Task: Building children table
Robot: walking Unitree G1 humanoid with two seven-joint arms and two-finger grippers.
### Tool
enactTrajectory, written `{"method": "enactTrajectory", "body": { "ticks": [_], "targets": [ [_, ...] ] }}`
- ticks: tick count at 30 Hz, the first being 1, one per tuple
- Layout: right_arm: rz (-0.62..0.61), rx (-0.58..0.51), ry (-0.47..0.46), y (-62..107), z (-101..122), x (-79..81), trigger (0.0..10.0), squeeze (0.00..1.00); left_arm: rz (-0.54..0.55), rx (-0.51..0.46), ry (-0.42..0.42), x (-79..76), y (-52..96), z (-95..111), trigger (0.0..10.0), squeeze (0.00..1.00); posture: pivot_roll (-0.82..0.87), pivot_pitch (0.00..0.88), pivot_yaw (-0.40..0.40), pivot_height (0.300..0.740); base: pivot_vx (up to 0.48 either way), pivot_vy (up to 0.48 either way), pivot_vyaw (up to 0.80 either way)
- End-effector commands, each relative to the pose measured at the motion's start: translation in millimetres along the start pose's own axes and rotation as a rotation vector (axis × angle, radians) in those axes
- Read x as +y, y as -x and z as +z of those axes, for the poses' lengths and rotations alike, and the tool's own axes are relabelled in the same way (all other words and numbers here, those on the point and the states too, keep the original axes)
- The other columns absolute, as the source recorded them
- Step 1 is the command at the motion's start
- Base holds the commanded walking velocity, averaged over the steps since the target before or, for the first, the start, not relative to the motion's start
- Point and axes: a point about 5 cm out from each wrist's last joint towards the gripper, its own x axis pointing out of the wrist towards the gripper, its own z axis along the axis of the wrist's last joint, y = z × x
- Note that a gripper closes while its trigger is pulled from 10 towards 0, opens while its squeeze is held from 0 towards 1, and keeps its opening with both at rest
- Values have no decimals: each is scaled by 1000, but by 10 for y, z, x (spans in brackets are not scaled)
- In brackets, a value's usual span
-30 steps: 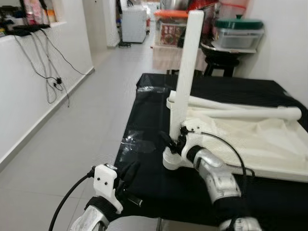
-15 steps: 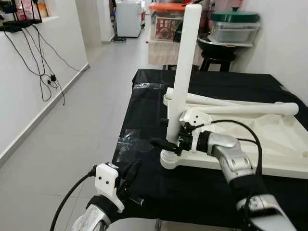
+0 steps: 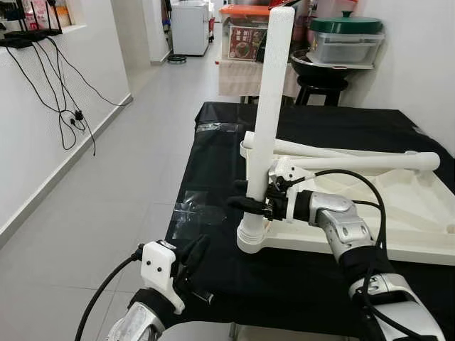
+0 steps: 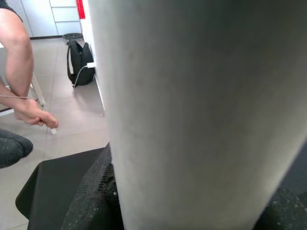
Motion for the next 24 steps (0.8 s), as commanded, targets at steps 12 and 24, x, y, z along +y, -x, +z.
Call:
{"method": "enactTrajectory", "body": {
  "ticks": [12,24],
  "targets": [
    [-773,100,-317,-172,-595,545,0,0,2,15,-2,8,38,5,10000,0,57,0,-47,740,0,0,0],
    [-806,76,-277,-158,-474,299,10000,0,10,12,-1,-1,30,-3,10000,0,61,0,-57,740,0,0,0]
  ]
}}
